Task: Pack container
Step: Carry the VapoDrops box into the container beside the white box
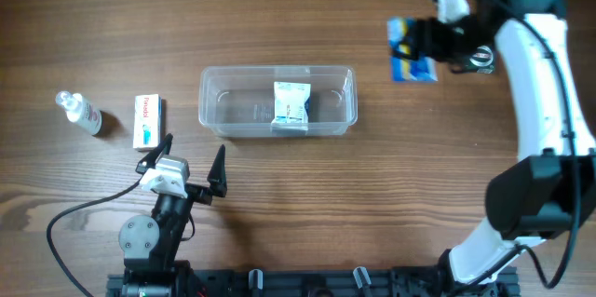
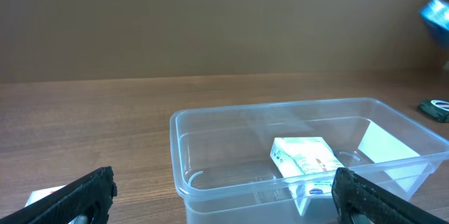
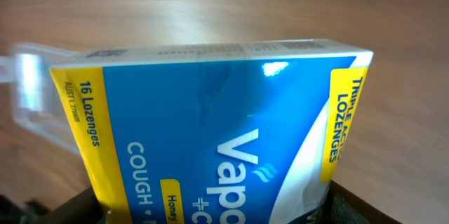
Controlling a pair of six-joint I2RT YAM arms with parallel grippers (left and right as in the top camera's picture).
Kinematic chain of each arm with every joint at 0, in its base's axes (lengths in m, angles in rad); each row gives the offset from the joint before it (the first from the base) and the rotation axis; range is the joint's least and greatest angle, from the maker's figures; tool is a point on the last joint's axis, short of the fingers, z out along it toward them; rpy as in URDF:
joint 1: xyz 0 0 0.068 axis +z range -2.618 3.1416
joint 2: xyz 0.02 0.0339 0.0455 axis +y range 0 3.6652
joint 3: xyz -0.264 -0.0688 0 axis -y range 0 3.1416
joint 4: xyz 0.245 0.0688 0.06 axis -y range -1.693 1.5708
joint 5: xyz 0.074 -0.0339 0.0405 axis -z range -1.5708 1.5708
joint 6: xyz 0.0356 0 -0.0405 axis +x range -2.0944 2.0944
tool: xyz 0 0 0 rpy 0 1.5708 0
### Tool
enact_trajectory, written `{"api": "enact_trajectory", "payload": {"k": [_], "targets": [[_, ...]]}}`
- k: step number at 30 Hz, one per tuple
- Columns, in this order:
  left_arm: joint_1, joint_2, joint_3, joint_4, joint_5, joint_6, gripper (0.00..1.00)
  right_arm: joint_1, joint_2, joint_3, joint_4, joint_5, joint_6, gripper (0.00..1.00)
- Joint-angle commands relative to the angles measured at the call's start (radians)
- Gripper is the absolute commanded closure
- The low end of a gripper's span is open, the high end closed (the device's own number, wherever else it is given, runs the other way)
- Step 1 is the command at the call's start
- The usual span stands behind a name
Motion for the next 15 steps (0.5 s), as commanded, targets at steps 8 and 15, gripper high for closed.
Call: {"api": "enact_trajectory", "payload": {"k": [8, 15], "targets": [[0.005, -0.006, -0.005, -0.003, -0.006, 0.016, 0.00, 0.565, 0.011, 0.082, 0.188, 0.388, 0.536, 0.45], [0.005, -0.006, -0.005, -0.003, -0.006, 0.016, 0.00, 0.626, 0.166, 0.078, 0.209, 0.394, 0.653, 0.41]]}}
